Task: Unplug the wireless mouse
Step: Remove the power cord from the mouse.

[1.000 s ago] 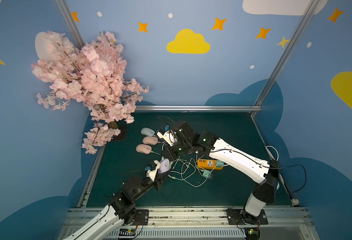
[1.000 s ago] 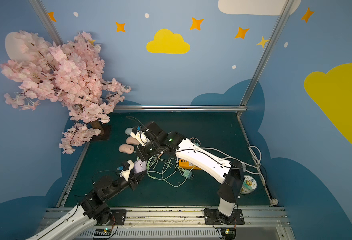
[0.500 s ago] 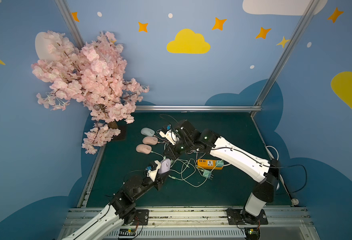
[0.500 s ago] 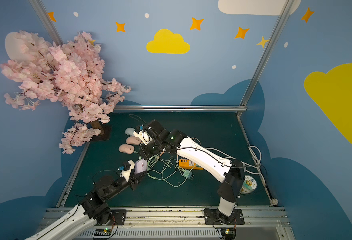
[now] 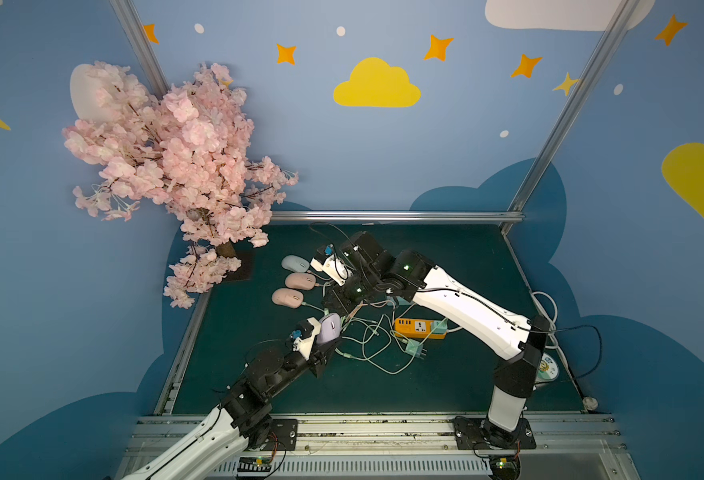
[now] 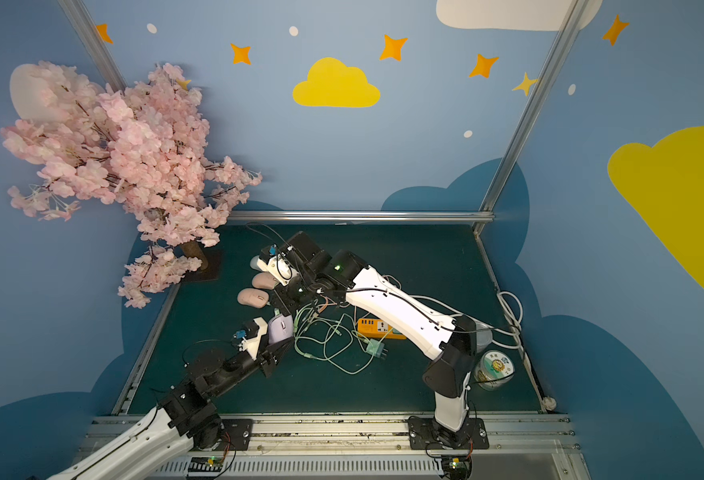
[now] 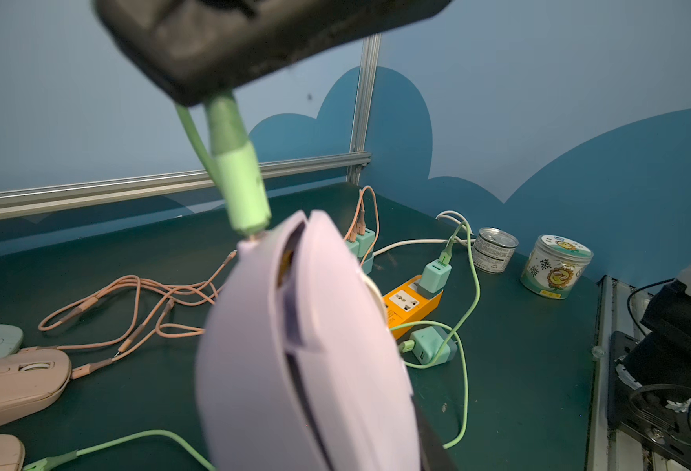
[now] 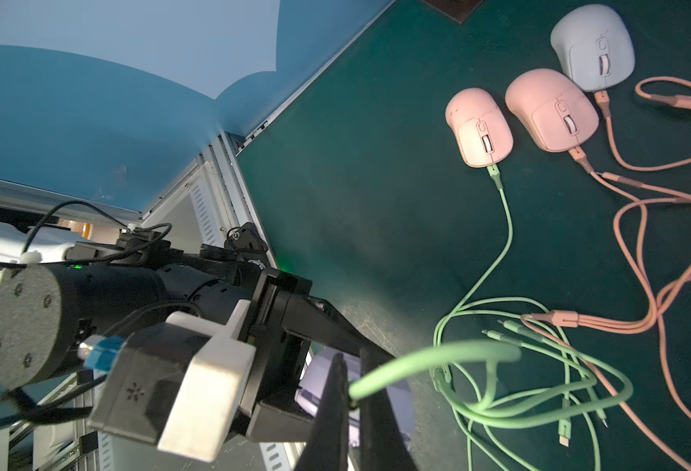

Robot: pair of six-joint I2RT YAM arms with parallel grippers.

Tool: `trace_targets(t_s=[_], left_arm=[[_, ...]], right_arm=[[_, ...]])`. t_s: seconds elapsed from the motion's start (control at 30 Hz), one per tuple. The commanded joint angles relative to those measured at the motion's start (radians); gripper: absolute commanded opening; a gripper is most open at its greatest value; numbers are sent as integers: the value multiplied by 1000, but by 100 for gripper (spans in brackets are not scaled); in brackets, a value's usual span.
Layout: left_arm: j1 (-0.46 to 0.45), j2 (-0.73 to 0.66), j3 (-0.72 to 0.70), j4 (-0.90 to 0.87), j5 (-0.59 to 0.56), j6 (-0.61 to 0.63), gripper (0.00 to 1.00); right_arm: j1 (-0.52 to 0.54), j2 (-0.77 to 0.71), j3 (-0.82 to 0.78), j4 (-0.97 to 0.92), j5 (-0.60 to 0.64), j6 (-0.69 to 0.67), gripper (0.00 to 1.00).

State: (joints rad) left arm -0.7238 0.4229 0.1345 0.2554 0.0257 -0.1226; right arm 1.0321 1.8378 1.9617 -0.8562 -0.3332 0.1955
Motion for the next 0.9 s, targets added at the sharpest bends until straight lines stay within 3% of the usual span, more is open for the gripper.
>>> trace_targets(t_s=[0.0,0.2,0.47,0.6,0.7,0.87], left_arm=[[-3,11,4,-68,29,8,3],[-3,-7,-1,-70,27,7,3],[-3,7,4,-72,25,8,3],[-2,-10,2,-85,22,7,3],[-3,-18,-1,-81,19,6,3],[-4,1,-1,-65,16,3,3]], right_arm=[[-13,-19,15,49,0,-31,0],[-127,-109,-204,154,26,41,0],[-31,-42,-31,116,-74,27,0],[-80,-92,-123,134,15,4,0],[-157,-122,-216,182,-55,64,0],[-80,-162,-188,169,-64,23,0]])
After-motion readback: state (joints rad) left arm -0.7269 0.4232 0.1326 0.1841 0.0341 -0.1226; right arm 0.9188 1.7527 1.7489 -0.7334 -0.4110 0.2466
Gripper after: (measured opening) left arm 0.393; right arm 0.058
